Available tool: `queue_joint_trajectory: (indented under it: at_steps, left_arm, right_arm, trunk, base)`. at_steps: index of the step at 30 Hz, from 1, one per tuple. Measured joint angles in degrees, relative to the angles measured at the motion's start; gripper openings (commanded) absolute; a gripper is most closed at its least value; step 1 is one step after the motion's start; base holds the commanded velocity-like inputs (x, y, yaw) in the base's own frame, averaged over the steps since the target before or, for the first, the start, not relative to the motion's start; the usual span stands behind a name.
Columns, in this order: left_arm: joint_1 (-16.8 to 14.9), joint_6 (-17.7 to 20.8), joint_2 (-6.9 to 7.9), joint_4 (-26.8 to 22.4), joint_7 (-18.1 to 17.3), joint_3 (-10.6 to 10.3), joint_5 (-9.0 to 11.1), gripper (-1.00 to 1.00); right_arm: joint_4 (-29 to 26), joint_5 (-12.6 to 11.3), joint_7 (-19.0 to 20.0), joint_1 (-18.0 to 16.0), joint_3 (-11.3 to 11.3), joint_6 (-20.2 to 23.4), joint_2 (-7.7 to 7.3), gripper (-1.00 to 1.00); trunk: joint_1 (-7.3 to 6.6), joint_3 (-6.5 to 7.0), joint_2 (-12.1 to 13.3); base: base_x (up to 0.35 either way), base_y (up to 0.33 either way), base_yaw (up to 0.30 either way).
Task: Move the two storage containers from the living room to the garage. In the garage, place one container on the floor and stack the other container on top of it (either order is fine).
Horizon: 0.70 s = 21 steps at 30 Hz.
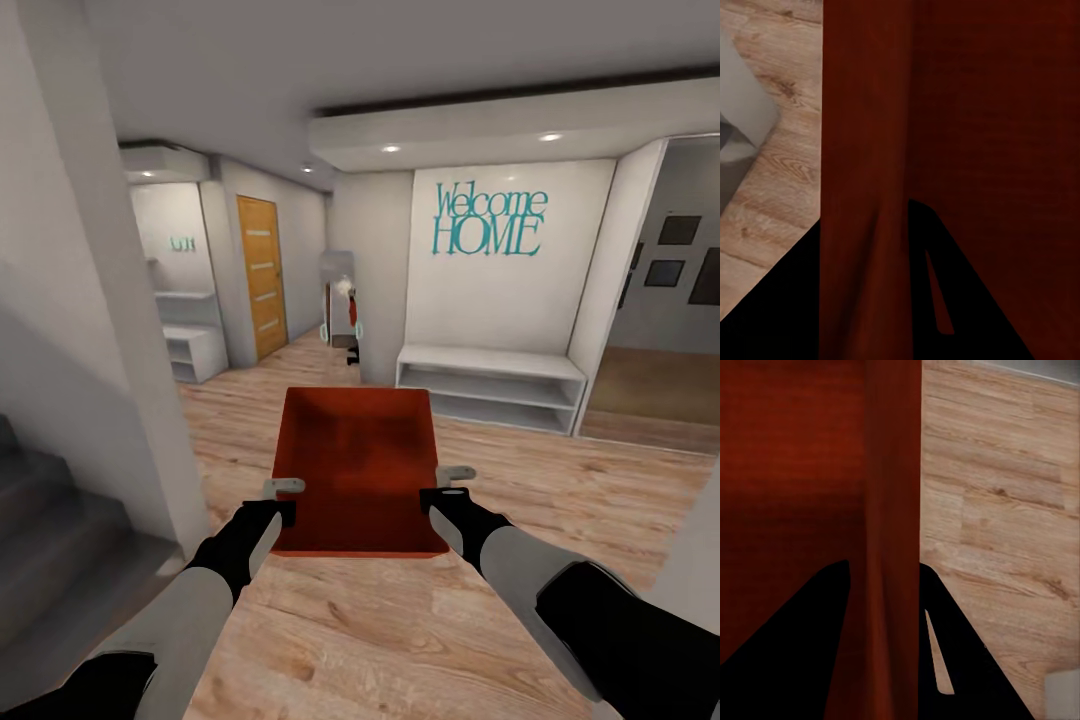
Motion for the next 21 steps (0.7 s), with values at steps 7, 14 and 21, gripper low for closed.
queue_joint_trajectory:
  at_steps: [7, 14, 21]
  left_arm:
    - [0.0, 0.0, -0.01, 0.0, 0.0, 0.0, 0.0, -1.00]
    - [0.0, 0.0, -0.02, 0.0, 0.0, 0.0, 0.0, -1.00]
    - [0.0, 0.0, -0.06, 0.0, 0.0, 0.0, 0.0, -1.00]
  right_arm:
    - [0.0, 0.0, 0.0, 0.0, 0.0, 0.0, 0.00, -1.00]
    - [0.0, 0.0, 0.1, 0.0, 0.0, 0.0, -0.04, -1.00]
    - [0.0, 0.0, 0.1, 0.0, 0.0, 0.0, -0.08, -1.00]
  trunk:
    - [0.00, 0.00, 0.0]
    - [0.00, 0.00, 0.0]
    - [0.00, 0.00, 0.0]
  base:
    - [0.322, 0.000, 0.000]
    - [0.322, 0.000, 0.000]
    - [0.322, 0.000, 0.000]
